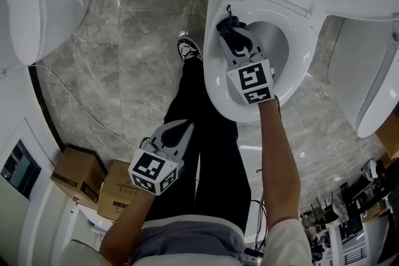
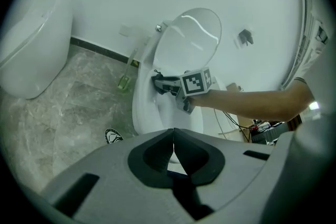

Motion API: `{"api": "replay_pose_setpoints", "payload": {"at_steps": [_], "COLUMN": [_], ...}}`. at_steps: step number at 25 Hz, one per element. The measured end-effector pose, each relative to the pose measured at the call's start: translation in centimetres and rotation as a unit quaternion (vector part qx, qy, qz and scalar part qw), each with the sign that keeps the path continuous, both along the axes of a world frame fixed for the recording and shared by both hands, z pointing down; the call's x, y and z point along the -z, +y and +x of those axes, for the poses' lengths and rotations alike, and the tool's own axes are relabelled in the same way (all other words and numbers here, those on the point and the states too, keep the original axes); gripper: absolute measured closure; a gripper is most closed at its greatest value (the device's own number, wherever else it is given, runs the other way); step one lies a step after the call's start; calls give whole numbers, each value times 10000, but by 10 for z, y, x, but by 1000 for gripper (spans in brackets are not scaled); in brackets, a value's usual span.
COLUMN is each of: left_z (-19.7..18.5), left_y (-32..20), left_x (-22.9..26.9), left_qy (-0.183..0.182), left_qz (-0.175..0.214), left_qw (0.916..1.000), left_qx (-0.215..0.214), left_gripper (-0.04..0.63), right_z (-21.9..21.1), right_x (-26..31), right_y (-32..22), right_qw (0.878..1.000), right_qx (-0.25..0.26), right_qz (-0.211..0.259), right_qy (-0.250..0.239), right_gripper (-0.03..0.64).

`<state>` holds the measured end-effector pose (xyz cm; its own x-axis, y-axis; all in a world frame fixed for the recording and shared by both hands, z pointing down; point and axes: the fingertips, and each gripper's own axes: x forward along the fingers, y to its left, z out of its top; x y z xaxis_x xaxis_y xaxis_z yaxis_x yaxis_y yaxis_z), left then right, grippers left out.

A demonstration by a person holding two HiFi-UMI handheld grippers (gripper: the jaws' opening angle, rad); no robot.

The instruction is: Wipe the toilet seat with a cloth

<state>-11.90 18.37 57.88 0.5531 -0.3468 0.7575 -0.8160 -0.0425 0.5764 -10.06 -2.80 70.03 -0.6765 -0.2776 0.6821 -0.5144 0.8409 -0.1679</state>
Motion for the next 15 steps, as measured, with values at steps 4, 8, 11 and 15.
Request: {"api": "replay_pose_setpoints", "payload": {"at_steps": [4,8,11,15], "left_z": [8,10,6,4], "left_y": [-5,-9,-9,-6], "left_x": [-1,-3,-5,-8], "left_qy": [33,69,22,-36], "left_qz": [-2,-56,-94,-174], "left_qw": [10000,9999,9999,9995], "left_qx": [-60,51,122,262], "left_gripper": [584,584,584,584], "right_z": [-2,-2,-3,-1], "right_x": [-1,-1,-1,-2], "right_y": [14,27,42,63], "right_qw": [9988,9978,9964,9953], "right_qx": [476,659,849,949], "right_qz": [65,26,-48,-196], "right_qy": [57,34,35,-34], "right_gripper": [541,541,541,541]}}
